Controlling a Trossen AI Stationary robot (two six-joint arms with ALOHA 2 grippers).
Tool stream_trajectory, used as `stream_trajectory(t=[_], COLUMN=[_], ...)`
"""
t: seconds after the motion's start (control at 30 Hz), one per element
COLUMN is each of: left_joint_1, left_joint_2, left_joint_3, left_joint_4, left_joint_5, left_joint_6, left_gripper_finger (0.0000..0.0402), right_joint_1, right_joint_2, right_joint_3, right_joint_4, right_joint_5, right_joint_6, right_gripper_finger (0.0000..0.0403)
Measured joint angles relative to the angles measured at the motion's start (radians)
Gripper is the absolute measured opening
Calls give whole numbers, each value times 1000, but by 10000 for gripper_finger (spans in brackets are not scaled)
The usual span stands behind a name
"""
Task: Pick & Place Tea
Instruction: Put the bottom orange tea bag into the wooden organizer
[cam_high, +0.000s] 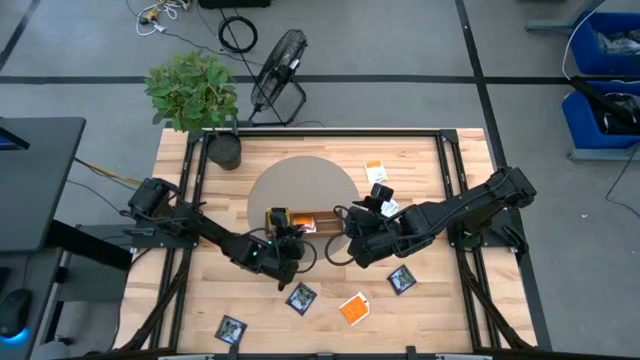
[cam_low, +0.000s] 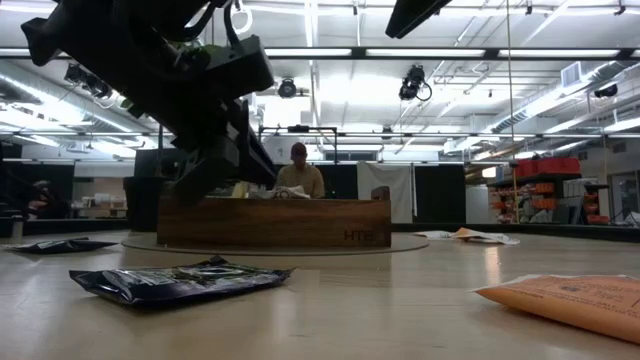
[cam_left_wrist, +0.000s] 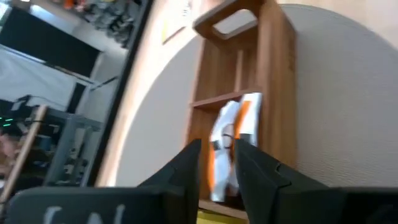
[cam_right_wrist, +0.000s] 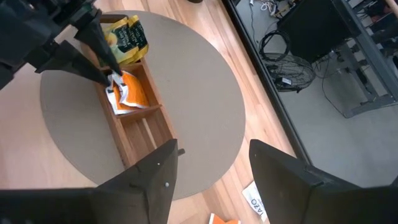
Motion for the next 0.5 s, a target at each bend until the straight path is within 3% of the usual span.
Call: stream_trajectory(t=[0.27, 0.5], left_joint_1=[-3, -20], left_joint_2=[0, -70], left_joint_3=[0, -1], left_joint_4=[0, -88], left_joint_5=[-30, -80], left_joint_6=[2, -20], left_gripper_finger=[155, 200], right_joint_1=[0, -46], right_joint_2=[0, 0], right_joint_3=[0, 0], right_joint_4=[-15, -247], right_joint_5=[0, 0], right_joint_6=[-13, 53], right_gripper_finger=[207, 207])
